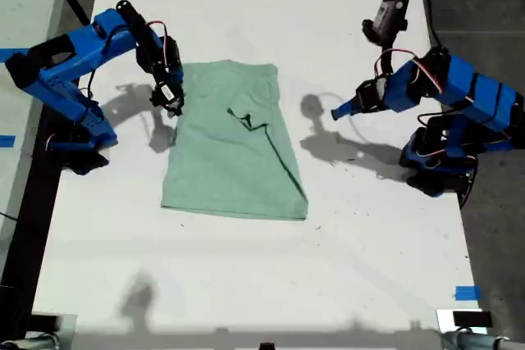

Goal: Fold tshirt

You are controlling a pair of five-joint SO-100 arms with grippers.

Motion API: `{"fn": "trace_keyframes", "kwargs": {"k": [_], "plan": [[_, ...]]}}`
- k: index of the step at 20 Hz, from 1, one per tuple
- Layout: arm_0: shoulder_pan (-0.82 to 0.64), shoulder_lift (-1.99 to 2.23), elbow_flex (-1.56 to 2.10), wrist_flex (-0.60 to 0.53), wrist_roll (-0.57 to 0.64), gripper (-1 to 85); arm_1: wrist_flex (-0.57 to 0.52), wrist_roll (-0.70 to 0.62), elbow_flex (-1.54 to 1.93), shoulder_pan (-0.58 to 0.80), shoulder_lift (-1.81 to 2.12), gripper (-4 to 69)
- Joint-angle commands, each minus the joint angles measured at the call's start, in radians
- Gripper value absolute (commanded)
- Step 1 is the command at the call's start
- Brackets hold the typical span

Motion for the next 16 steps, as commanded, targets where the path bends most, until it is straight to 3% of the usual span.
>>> {"fn": "trace_keyframes", "kwargs": {"k": [1, 8, 9, 15, 16], "plan": [[0.092, -0.077, -0.189, 0.046, -0.028, 0.1, -0.04, 0.015, -0.006, 0.002, 0.025, 18.4], [0.242, -0.718, -1.006, 0.193, -0.029, 0.1, -0.054, 0.038, 0.008, -0.026, 0.021, 18.1], [0.25, -0.733, -0.992, 0.103, -0.023, 0.1, -0.055, 0.043, 0.015, -0.031, 0.021, 18.1], [0.275, -0.847, -0.996, -0.155, 0.081, 0.1, -0.084, 0.066, 0.054, -0.049, 0.021, 17.9], [0.279, -0.854, -0.994, -0.175, 0.072, 8.5, -0.091, 0.067, 0.057, -0.049, 0.018, 17.9]]}}
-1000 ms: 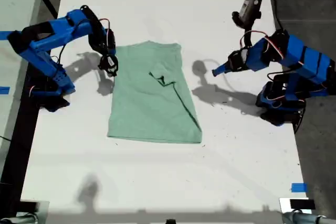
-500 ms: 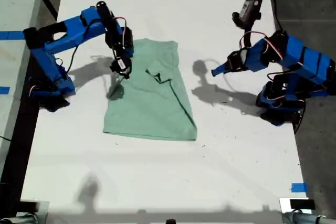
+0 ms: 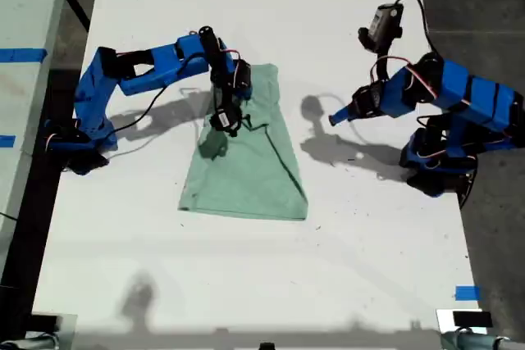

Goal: Fold tshirt

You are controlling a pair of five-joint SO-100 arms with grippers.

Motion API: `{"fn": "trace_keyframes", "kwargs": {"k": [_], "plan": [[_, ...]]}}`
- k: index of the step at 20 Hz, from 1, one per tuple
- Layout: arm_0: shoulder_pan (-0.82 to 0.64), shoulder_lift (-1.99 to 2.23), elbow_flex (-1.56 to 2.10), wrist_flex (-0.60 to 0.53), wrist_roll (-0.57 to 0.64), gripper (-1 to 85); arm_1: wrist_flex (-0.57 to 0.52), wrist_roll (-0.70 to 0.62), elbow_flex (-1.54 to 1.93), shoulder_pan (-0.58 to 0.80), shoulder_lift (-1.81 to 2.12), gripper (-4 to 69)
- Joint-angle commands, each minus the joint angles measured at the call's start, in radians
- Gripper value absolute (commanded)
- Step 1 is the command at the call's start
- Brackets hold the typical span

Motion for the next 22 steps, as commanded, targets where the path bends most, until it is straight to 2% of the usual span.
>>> {"fn": "trace_keyframes", "kwargs": {"k": [1, 5, 8, 11, 15, 19, 22], "plan": [[0.034, 0.02, -0.058, -0.063, 0.02, 21.6, -0.043, 0.014, -0.005, -0.012, 0.017, 17.9], [0.006, 0.144, -0.043, 0.152, -0.012, 28.9, -0.048, 0.028, 0.032, -0.018, 0.017, 17.7], [0.028, 0.364, 0.051, 0.275, -0.012, 27.9, -0.04, 0.041, 0.04, -0.043, 0.017, 18.1], [0.081, 0.6, 0.199, 0.33, -0.038, 26.3, -0.021, 0.054, 0.008, -0.089, 0.015, 19.1], [0.199, 0.9, 0.565, 0.299, -0.152, 25.3, -0.011, 0.061, -0.086, -0.181, -0.051, 21.5], [0.336, 1.175, 0.927, 0.262, -0.348, 25.6, 0.026, 0.089, -0.23, -0.265, -0.213, 20.8], [0.449, 1.287, 1.02, 0.262, -0.485, 25.3, 0.038, 0.132, -0.302, -0.319, -0.328, 27.5]]}}
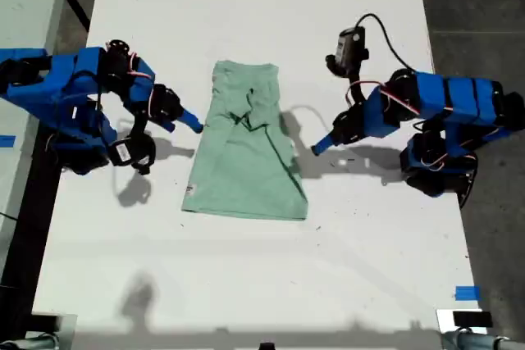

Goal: Fold tshirt

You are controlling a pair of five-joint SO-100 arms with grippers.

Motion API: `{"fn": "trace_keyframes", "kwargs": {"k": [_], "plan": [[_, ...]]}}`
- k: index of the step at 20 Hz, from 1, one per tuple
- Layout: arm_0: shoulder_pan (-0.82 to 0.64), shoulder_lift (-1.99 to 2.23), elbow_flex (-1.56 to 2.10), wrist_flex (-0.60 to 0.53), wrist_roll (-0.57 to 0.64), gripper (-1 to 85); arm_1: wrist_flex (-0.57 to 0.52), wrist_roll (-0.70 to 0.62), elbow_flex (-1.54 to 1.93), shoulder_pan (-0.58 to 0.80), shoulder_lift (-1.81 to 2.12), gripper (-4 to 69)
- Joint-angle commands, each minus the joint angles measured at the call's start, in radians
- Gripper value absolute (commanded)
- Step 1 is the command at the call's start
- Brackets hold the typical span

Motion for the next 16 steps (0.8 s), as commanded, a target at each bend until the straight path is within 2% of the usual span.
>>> {"fn": "trace_keyframes", "kwargs": {"k": [1, 4, 10, 13, 16], "plan": [[0.097, 0.12, 0.037, -0.018, -0.11, 25.3, 0.029, 0.049, -0.117, -0.055, -0.071, 29.3], [0.167, 0.143, 0.067, -0.02, -0.173, 25.0, 0.063, 0.13, -0.204, -0.127, -0.176, 33.0], [0.235, 0.13, 0.077, -0.049, -0.207, 23.7, 0.101, 0.304, -0.328, -0.253, -0.376, 34.2], [0.244, 0.13, 0.077, -0.055, -0.212, 23.6, 0.04, 0.33, -0.308, -0.264, -0.491, 32.3], [0.256, 0.13, 0.075, -0.054, -0.212, 23.3, -0.086, 0.341, -0.253, -0.262, -0.594, 26.7]]}}
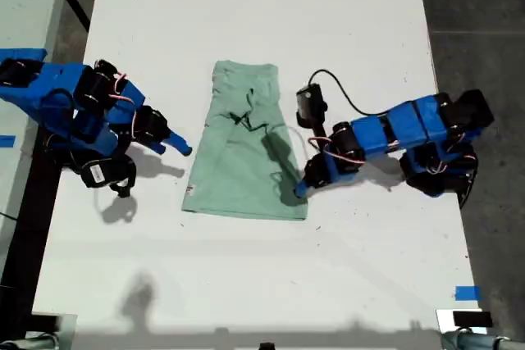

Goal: Fold tshirt

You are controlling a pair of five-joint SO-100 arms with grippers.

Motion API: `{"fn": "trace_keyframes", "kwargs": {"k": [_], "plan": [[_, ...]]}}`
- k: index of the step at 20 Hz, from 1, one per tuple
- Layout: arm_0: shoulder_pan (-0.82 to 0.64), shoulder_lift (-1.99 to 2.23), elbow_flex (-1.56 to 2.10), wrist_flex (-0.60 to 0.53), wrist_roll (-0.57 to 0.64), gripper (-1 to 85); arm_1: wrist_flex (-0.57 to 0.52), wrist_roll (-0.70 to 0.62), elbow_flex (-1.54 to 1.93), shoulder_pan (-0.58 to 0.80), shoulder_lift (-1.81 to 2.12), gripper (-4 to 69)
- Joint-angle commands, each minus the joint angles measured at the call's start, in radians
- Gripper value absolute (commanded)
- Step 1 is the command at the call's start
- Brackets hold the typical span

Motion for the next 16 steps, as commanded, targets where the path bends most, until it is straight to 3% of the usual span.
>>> {"fn": "trace_keyframes", "kwargs": {"k": [1, 6, 13, 15, 16], "plan": [[0.032, 0.026, -0.009, -0.012, -0.015, 23.2, -0.121, 0.025, 0.018, -0.014, -0.048, 25.5], [0.046, 0.026, -0.008, -0.011, -0.023, 23.1, -0.258, 0.041, 0.098, -0.002, -0.097, 19.1], [0.031, 0.026, 0.003, -0.008, -0.015, 22.7, -0.35, 0.057, 0.112, -0.023, -0.153, 16.0], [0.026, 0.026, 0.011, -0.008, -0.015, 22.6, -0.387, 0.061, 0.11, -0.037, -0.193, 11.2], [0.025, 0.026, 0.014, -0.008, -0.015, 22.6, -0.394, 0.063, 0.109, -0.04, -0.206, 5.5]]}}
